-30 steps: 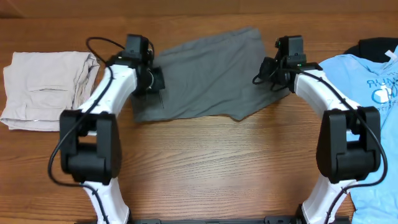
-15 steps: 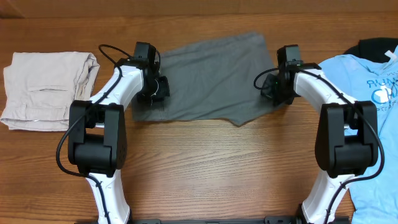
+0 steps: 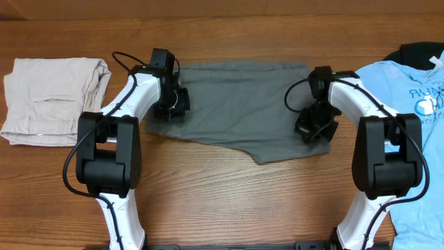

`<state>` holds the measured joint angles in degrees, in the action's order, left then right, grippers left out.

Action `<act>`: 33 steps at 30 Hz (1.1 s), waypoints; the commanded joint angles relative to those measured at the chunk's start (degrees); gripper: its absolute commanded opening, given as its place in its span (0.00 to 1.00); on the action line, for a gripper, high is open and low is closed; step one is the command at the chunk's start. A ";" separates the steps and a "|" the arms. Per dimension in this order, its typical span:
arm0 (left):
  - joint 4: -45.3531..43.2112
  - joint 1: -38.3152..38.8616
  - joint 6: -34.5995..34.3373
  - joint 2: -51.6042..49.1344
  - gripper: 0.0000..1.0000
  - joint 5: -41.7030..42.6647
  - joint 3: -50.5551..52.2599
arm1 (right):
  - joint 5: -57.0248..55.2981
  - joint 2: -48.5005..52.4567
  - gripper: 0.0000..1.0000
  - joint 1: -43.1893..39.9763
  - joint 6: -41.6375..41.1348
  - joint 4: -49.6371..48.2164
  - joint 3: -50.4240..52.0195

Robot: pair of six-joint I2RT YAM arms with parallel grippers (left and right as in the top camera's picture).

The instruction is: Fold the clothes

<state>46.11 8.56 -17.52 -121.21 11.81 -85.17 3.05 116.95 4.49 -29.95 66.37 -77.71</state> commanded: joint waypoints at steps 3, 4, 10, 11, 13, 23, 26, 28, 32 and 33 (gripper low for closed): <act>2.01 0.11 3.02 0.98 0.04 -0.46 -2.86 | -1.92 0.26 0.04 0.59 0.50 1.11 -1.18; 2.84 0.11 2.97 2.27 0.05 -0.15 -4.09 | -1.90 -0.22 0.04 0.59 1.60 1.84 -2.73; 8.44 0.04 0.48 10.88 0.04 -1.66 -10.36 | -0.48 -2.84 0.04 1.20 7.78 7.54 -14.34; 10.34 -0.28 -1.84 12.15 0.04 -4.35 -11.23 | -0.37 -3.10 0.04 1.38 8.92 8.17 -15.69; 14.03 -1.73 -7.21 14.64 0.04 -9.86 -12.76 | -0.39 -3.50 0.04 1.57 10.32 9.01 -18.40; 16.92 -14.29 -13.16 19.96 0.66 -9.22 -13.03 | 22.25 -3.48 0.58 3.30 36.33 1.92 -27.76; 16.94 -15.63 -13.16 19.96 1.00 -9.25 -13.03 | 21.40 -3.45 0.75 5.35 41.42 -0.83 -27.74; 16.90 -15.78 -13.14 19.96 1.00 -9.27 -13.03 | 20.90 -3.48 1.00 6.19 42.21 -2.86 -27.74; 16.90 -15.69 -13.16 19.96 1.00 -9.25 -13.03 | 21.86 -3.58 1.00 6.32 42.29 -6.01 -27.76; 16.90 -15.69 -13.14 19.96 1.00 -9.25 -13.03 | 24.46 -3.58 1.00 6.34 44.46 -6.62 -27.76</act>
<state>63.00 -7.22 -29.91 -101.36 2.92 -97.78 22.59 115.28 11.42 9.02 60.90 -104.09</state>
